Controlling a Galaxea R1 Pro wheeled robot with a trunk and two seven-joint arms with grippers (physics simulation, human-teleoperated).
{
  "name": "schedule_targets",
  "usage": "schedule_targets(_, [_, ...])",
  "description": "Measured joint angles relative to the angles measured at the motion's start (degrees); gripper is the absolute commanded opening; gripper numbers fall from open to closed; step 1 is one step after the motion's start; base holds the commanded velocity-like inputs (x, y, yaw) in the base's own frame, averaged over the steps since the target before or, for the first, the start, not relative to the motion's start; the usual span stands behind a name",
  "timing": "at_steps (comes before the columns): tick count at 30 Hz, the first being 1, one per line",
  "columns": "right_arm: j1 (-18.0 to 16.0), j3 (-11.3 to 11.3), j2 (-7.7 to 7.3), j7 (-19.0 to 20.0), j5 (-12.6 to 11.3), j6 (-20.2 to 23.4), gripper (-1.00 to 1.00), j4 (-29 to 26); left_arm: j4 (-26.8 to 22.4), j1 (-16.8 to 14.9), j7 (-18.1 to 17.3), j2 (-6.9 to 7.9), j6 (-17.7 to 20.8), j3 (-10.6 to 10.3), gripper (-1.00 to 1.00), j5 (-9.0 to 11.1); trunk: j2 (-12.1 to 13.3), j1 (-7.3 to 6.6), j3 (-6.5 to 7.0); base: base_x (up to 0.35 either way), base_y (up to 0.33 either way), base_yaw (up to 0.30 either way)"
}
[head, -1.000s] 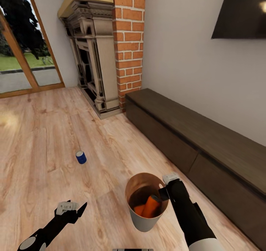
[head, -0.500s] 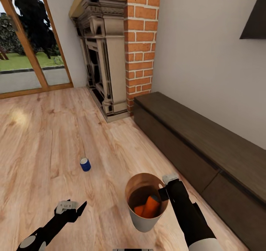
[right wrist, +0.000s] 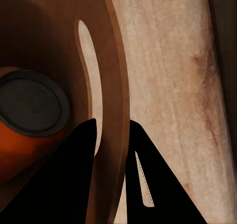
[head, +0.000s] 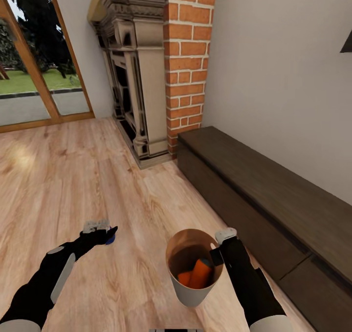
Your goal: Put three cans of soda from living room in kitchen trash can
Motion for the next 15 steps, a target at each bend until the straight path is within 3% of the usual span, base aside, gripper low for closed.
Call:
schedule_targets(5, [-0.01,0.0,-0.01,-0.02,-0.02,0.0,-1.0,0.01,2.12,-2.34,2.48,0.04,2.44,0.17,1.0,-0.01,0.0,0.0,0.0,0.324,0.0,0.0])
schedule_targets(10, [0.01,-0.04,-0.03,-0.01,0.08,0.0,-1.0,0.0,2.6,-2.82,7.48,-0.03,4.1,0.28,1.0,0.22,0.0,0.0,0.0,0.324,0.0,0.0])
schedule_targets(15, [0.02,-0.05,-0.03,-0.05,0.39,-0.03,-1.0,0.0,2.68,-2.91,8.67,-0.04,5.37,0.94,1.0,0.29,0.0,0.0,0.0,0.216,0.0,0.03])
